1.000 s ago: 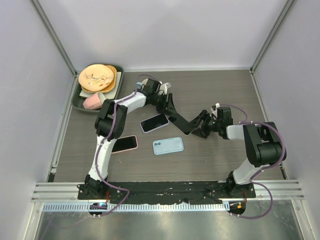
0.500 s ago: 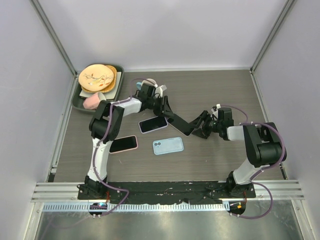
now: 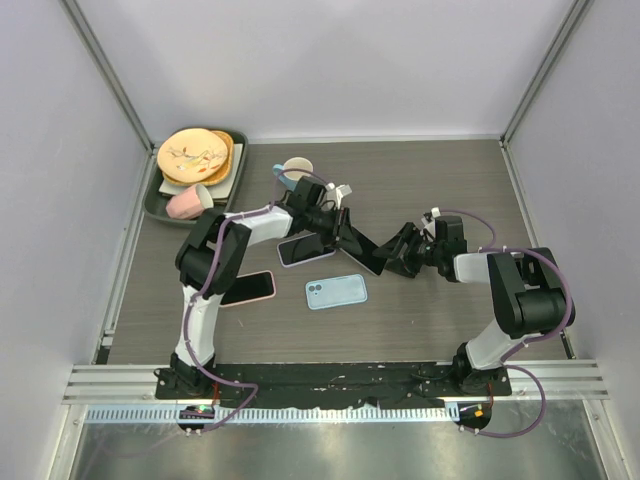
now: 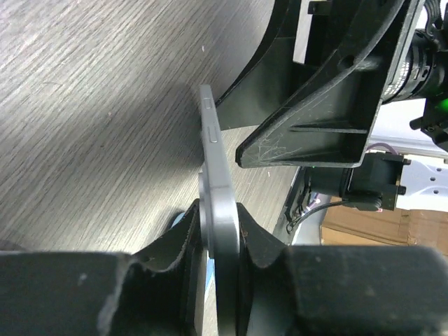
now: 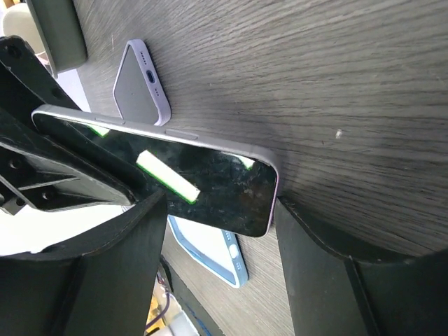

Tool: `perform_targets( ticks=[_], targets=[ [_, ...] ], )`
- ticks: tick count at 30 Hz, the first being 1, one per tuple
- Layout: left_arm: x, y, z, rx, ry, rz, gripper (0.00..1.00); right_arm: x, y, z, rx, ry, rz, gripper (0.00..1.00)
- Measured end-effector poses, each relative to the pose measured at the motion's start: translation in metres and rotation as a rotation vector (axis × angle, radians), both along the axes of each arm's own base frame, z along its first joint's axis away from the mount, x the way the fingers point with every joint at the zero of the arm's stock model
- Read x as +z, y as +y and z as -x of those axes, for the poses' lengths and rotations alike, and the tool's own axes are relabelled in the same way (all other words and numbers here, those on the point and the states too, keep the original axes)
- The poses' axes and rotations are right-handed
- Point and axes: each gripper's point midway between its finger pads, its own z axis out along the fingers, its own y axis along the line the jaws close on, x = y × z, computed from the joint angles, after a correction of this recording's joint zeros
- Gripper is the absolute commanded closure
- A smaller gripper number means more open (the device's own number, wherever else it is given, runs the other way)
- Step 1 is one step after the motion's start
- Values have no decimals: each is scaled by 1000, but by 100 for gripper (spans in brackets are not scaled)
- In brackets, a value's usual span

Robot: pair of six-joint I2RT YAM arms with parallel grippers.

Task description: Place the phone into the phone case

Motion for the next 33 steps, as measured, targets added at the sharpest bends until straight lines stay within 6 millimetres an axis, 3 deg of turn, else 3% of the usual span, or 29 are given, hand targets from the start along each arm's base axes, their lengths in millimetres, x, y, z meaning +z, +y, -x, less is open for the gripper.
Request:
perform_targets(
  ticks=[5, 15, 21, 29, 33],
  targets=[
    [-4, -1, 7, -13, 16, -11, 100, 0, 0, 1, 4, -6, 6, 33],
    [-11, 5, 9, 12, 39, -62, 100, 1, -2, 2, 11, -19, 32, 31],
    [8, 16, -1, 91, -52, -124, 100, 13, -6, 2, 21, -42, 74, 28],
    [65, 68, -10, 278, -183, -152, 100, 56, -1, -18, 64, -149, 83, 22],
    [78, 101, -1, 371, -176, -122, 100, 68, 17, -13, 132, -178, 60, 18]
  ],
)
